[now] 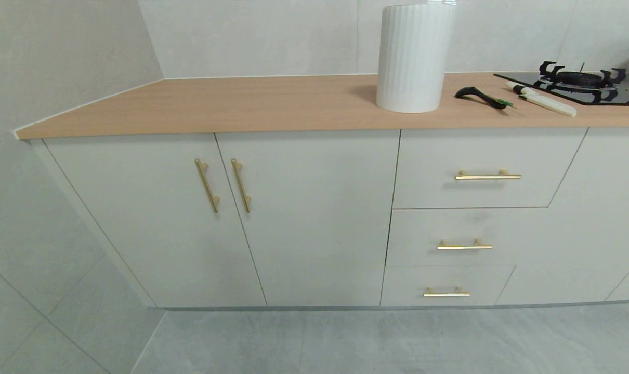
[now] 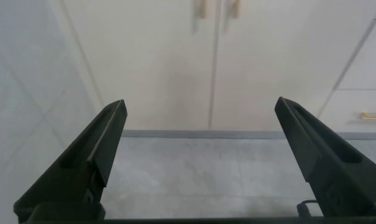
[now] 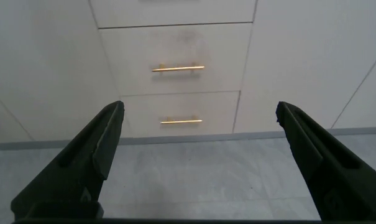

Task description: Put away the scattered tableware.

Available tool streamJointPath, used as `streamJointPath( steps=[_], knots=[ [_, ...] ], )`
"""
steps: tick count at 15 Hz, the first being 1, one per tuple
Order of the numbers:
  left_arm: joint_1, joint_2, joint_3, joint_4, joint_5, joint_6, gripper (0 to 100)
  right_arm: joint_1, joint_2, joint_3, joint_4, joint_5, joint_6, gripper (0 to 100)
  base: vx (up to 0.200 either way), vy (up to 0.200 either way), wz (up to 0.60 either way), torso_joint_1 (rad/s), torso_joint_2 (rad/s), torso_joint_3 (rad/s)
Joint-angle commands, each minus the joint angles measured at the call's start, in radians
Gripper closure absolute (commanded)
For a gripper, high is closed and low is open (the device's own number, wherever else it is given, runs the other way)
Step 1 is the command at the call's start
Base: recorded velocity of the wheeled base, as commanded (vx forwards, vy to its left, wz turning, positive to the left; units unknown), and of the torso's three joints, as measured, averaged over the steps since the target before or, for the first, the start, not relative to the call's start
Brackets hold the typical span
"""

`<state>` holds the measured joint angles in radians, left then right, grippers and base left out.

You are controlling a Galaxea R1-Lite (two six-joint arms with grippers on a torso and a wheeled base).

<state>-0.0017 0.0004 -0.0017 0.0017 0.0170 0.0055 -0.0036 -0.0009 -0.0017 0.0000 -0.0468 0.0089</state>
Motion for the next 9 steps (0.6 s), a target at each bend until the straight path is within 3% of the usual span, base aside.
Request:
streamJointPath(
  steps=[1,2,8,9],
  knots=[
    [0.000,0.003,0.000,0.000,0.001,-0.001,0,0.001,0.002,0.000,0.000,0.001,0.000,0,0.000,-0.200,0.00,0.002,0.01,0.012],
    [0.000,0.001,0.000,0.000,0.001,-0.001,0,0.001,0.002,0.000,0.000,-0.001,0.000,0,0.000,-0.200,0.00,0.002,0.01,0.002],
    [0.000,0.001,0.000,0.000,0.001,-0.001,0,0.001,0.002,0.000,0.000,-0.001,-0.001,0,0.000,0.000,0.00,0.000,0.00,0.000],
    [0.000,0.003,0.000,0.000,0.001,-0.001,0,0.001,0.002,0.000,0.000,-0.001,-0.001,0,0.200,0.000,0.00,0.007,0.00,-0.002]
  ],
)
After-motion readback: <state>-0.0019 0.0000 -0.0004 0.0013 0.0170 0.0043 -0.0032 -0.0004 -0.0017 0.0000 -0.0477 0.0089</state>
